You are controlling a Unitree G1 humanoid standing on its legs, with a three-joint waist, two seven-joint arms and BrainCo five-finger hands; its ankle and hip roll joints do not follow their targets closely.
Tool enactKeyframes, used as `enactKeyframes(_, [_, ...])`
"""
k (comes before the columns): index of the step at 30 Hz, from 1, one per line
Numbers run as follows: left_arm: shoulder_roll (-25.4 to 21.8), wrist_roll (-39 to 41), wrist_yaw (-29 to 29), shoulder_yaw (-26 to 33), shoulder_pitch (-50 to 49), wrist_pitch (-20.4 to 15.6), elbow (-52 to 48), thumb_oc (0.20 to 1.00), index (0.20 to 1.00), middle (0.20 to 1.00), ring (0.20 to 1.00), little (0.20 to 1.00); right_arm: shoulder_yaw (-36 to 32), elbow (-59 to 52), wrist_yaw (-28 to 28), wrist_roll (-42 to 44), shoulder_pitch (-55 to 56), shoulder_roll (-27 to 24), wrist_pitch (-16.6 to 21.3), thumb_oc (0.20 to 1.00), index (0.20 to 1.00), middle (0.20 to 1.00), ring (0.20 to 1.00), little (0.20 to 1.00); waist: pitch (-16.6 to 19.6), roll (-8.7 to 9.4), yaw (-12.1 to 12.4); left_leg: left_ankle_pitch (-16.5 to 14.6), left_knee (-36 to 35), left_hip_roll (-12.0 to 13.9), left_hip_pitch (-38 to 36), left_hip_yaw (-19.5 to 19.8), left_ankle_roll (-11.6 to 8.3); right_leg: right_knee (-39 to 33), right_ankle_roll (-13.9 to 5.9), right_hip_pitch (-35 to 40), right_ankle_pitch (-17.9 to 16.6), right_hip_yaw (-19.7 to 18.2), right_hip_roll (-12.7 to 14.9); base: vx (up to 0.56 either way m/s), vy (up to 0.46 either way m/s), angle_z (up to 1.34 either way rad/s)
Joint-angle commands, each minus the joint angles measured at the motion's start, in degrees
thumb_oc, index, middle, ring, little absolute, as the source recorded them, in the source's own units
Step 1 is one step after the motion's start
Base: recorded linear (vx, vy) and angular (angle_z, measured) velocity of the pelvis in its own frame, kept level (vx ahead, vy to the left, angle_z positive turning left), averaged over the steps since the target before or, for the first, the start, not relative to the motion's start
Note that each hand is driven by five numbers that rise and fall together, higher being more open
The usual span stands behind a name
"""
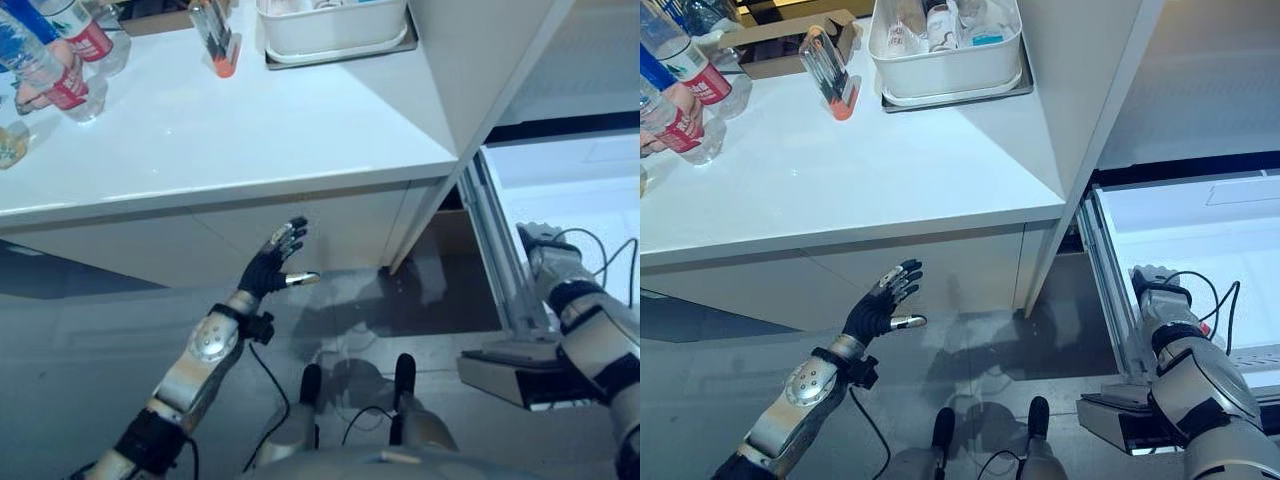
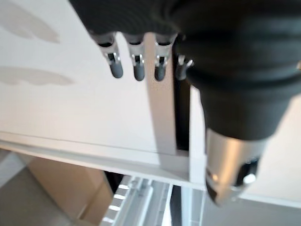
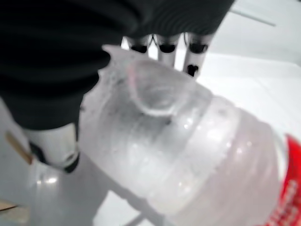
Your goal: Take the drinks into the refrigerator
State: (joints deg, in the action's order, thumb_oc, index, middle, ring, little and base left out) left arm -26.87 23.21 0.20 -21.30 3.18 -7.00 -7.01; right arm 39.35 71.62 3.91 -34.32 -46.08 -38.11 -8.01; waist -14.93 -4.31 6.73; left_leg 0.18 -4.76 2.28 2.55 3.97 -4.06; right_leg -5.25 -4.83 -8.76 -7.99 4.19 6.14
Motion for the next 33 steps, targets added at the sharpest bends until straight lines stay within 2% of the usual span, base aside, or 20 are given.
enactKeyframes(1, [-0.3,-2.1,1.6,-0.2,3.5,-4.0,-3.9,1.000,1.000,1.000,1.000,1.000,2.4,-2.1,-1.8,3.3,1.9,17.7,3.4,1.000,1.000,1.000,1.000,1.000,-5.1,-0.28,1.0,3.5,-0.2,-4.1,6.0,3.0,2.06,4.7,-3.00,3.7,8.8,-0.8,2.7,-0.03,0.001,0.19])
enactKeyframes(4, [0.2,-2.4,2.4,0.0,3.9,-4.0,-3.4,1.000,1.000,1.000,1.000,1.000,-2.1,-4.1,0.7,12.2,4.3,19.0,4.5,1.000,1.000,1.000,1.000,1.000,-5.4,-0.66,0.5,3.6,-0.2,-4.1,6.0,3.1,1.97,4.7,-3.01,3.8,8.8,-0.5,2.8,-0.01,0.008,0.16])
enactKeyframes(5, [0.2,-2.4,2.4,-0.1,3.9,-4.0,-3.4,1.000,1.000,1.000,1.000,1.000,-2.1,-4.2,0.7,12.3,4.4,19.0,4.4,1.000,1.000,1.000,1.000,1.000,-5.4,-0.66,0.5,3.6,-0.2,-4.1,6.0,3.2,1.97,4.7,-3.01,3.8,8.8,-0.5,2.8,0.00,0.000,0.00])
enactKeyframes(6, [0.3,-2.7,3.0,0.1,4.0,-4.1,-3.0,1.000,1.000,1.000,1.000,1.000,-4.4,-6.7,2.5,17.0,5.6,19.0,5.2,1.000,1.000,1.000,1.000,1.000,-5.5,-0.59,-0.1,3.5,-0.2,-4.1,5.8,3.1,1.94,4.6,-2.98,3.9,8.8,-0.4,2.8,0.00,0.000,0.00])
enactKeyframes(9, [0.1,-3.0,3.8,0.4,3.9,-4.3,-2.8,1.000,1.000,1.000,1.000,1.000,-8.6,-11.9,4.6,24.5,7.8,17.7,6.4,1.000,1.000,1.000,1.000,1.000,-5.7,-0.25,-1.0,3.4,-0.2,-3.9,5.5,3.0,1.88,4.6,-2.95,4.0,8.9,-0.6,2.8,-0.02,0.003,0.00])
enactKeyframes(10, [0.1,-3.0,3.8,0.3,3.9,-4.3,-2.8,1.000,1.000,1.000,1.000,1.000,-8.7,-12.1,4.6,24.6,8.0,17.6,6.3,1.000,1.000,1.000,1.000,1.000,-5.7,-0.26,-0.9,3.4,-0.2,-3.9,5.5,3.0,1.88,4.6,-2.95,4.0,8.9,-0.6,2.8,-0.04,0.002,-0.01])
enactKeyframes(11, [-0.5,-3.0,3.8,0.9,3.6,-4.4,-2.7,1.000,1.000,1.000,1.000,1.000,-12.6,-17.6,5.8,30.9,10.4,15.9,7.7,1.000,1.000,1.000,1.000,1.000,-5.7,0.13,-1.9,3.3,-0.2,-3.7,5.4,2.7,1.82,4.7,-2.94,3.9,8.9,-0.8,2.8,0.00,0.000,0.00])
enactKeyframes(12, [-0.5,-3.0,3.8,0.8,3.5,-4.4,-2.8,1.000,1.000,1.000,1.000,1.000,-12.7,-17.9,5.8,30.9,10.7,15.8,7.5,1.000,1.000,1.000,1.000,1.000,-5.7,0.12,-1.8,3.3,-0.2,-3.7,5.3,2.7,1.82,4.7,-2.94,3.9,9.0,-0.9,2.8,-0.05,0.003,0.00])
enactKeyframes(13, [-2.0,-2.9,2.9,2.0,2.7,-4.7,-2.9,1.000,1.000,1.000,1.000,1.000,-18.9,-22.1,5.6,38.2,13.9,9.4,10.0,1.000,1.000,1.000,1.000,1.000,-5.7,0.75,-2.9,3.2,-0.2,-3.6,5.2,2.4,1.72,4.8,-3.01,3.7,9.0,-1.0,2.7,0.00,0.000,0.00])
enactKeyframes(14, [-2.5,-2.6,2.4,2.3,2.6,-4.9,-3.1,1.000,1.000,1.000,1.000,1.000,-20.8,-25.3,6.8,39.5,15.7,8.0,10.4,1.000,1.000,1.000,1.000,1.000,-5.7,1.01,-3.2,3.1,-0.2,-3.5,5.2,2.2,1.69,4.8,-3.02,3.7,9.0,-1.1,2.7,-0.03,-0.004,0.03])
enactKeyframes(19, [-5.0,-2.7,1.1,2.6,2.3,-5.5,-1.6,1.000,1.000,1.000,1.000,1.000,-32.6,-33.8,9.2,48.0,24.1,5.3,14.9,1.000,1.000,1.000,1.000,1.000,-4.8,1.51,-4.8,2.5,-0.2,-3.4,4.3,1.5,1.85,5.2,-3.18,3.8,9.3,-1.7,2.8,0.00,0.004,0.01])
enactKeyframes(26, [-9.0,-8.7,0.0,3.7,2.6,-5.5,-0.1,1.000,1.000,1.000,1.000,1.000,-48.4,-53.8,11.2,50.5,34.9,2.2,19.1,1.000,1.000,1.000,1.000,1.000,-2.8,2.44,-7.8,1.2,-0.2,-3.0,2.5,-0.4,2.04,5.0,-3.44,4.3,9.6,-3.3,2.5,0.01,0.010,-0.04])
enactKeyframes(31, [-11.3,-9.3,-1.9,2.7,3.8,-5.4,-1.3,1.000,1.000,1.000,1.000,1.000,-54.8,-61.3,11.1,51.1,38.7,0.6,19.8,1.000,1.000,1.000,1.000,1.000,-1.7,2.77,-9.0,0.5,-0.2,-2.8,1.5,-1.7,2.05,4.7,-3.61,4.6,9.6,-4.7,2.2,0.01,0.007,-0.05])
enactKeyframes(33, [-12.2,-8.2,-3.4,2.0,4.8,-5.3,-2.6,1.000,1.000,1.000,1.000,1.000,-57.8,-62.2,11.9,51.8,38.8,-1.5,20.3,1.000,1.000,1.000,1.000,1.000,-0.7,2.89,-10.1,0.2,-0.2,-2.6,0.8,-3.0,2.07,4.3,-3.70,4.5,9.2,-6.0,1.9,-0.01,0.005,-0.14])
